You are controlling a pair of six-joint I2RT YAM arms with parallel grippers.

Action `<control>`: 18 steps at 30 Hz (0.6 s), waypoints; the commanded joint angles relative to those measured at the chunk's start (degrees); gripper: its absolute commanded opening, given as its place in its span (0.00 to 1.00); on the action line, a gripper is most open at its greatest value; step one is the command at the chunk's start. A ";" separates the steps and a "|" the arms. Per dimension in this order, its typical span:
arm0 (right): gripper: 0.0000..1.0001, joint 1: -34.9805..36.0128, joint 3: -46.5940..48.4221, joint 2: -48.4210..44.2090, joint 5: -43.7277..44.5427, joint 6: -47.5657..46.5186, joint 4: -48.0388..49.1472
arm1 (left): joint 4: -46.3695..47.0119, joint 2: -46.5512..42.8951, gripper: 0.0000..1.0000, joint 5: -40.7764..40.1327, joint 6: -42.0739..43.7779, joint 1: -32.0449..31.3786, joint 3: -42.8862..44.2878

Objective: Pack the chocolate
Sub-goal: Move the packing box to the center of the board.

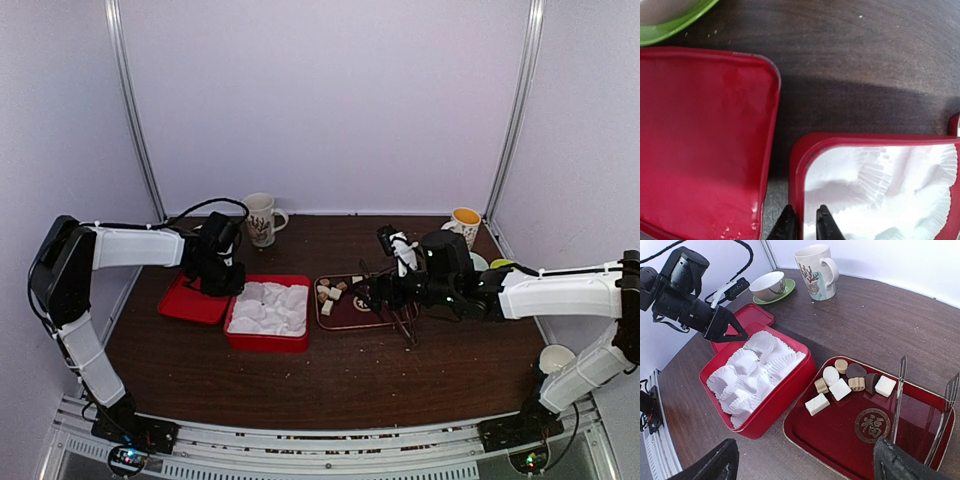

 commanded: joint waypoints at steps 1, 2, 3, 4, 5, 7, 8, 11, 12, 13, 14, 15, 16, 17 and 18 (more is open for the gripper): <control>0.95 -0.23 1.53 -1.41 3.81 -0.86 0.11 | 5.69 -1.34 0.27 1.67 -1.36 0.51 -1.10; 0.97 -0.36 1.50 -1.47 4.42 -0.05 -0.02 | 5.81 -1.69 0.31 1.94 -1.30 0.52 -1.26; 0.99 -0.73 1.56 -1.55 4.54 1.02 -0.15 | 5.93 -2.04 0.34 2.09 -1.29 0.47 -1.37; 1.00 -1.48 1.52 -1.71 4.04 2.34 -0.05 | 6.17 -2.55 0.37 2.07 -1.24 0.45 -1.64; 1.00 -2.24 1.41 -1.74 3.17 3.56 0.20 | 6.28 -3.21 0.40 1.89 -1.11 0.51 -1.91; 1.00 -3.70 1.62 -1.60 2.54 5.43 -0.15 | 6.97 -4.79 0.46 1.44 -0.63 0.50 -2.91; 1.00 -4.29 1.81 -1.44 2.84 5.84 -0.88 | 7.47 -5.74 0.49 1.23 -0.30 0.52 -3.53; 1.00 -5.20 1.86 -1.54 4.85 6.02 -2.63 | 9.14 -8.79 0.59 0.75 0.46 0.50 -5.85; 1.00 -5.28 1.85 -1.70 5.87 6.03 -3.41 | 9.83 -10.19 0.62 0.71 0.76 0.52 -6.65; 1.00 -5.33 1.87 -1.88 6.29 6.07 -4.00 | 10.14 -10.82 0.64 0.67 0.95 0.52 -7.49; 1.00 -5.31 1.88 -2.03 7.17 6.18 -4.53 | 10.67 -11.80 0.65 0.76 1.17 0.51 -8.37; 1.00 -5.35 2.02 -2.08 8.63 6.75 -5.42 | 11.33 -12.78 0.66 1.05 1.51 0.52 -9.39; 1.00 -5.34 2.46 -2.17 10.23 7.29 -7.05 | 11.91 -13.91 0.67 1.18 1.74 0.51 -10.47; 1.00 -5.47 3.07 -2.13 11.26 7.28 -8.96 | 12.34 -15.04 0.68 1.11 2.09 0.52 -11.35; 1.00 -5.52 3.77 -2.22 12.29 7.22 -10.84 | 12.79 -16.31 0.69 0.83 2.43 0.52 -12.46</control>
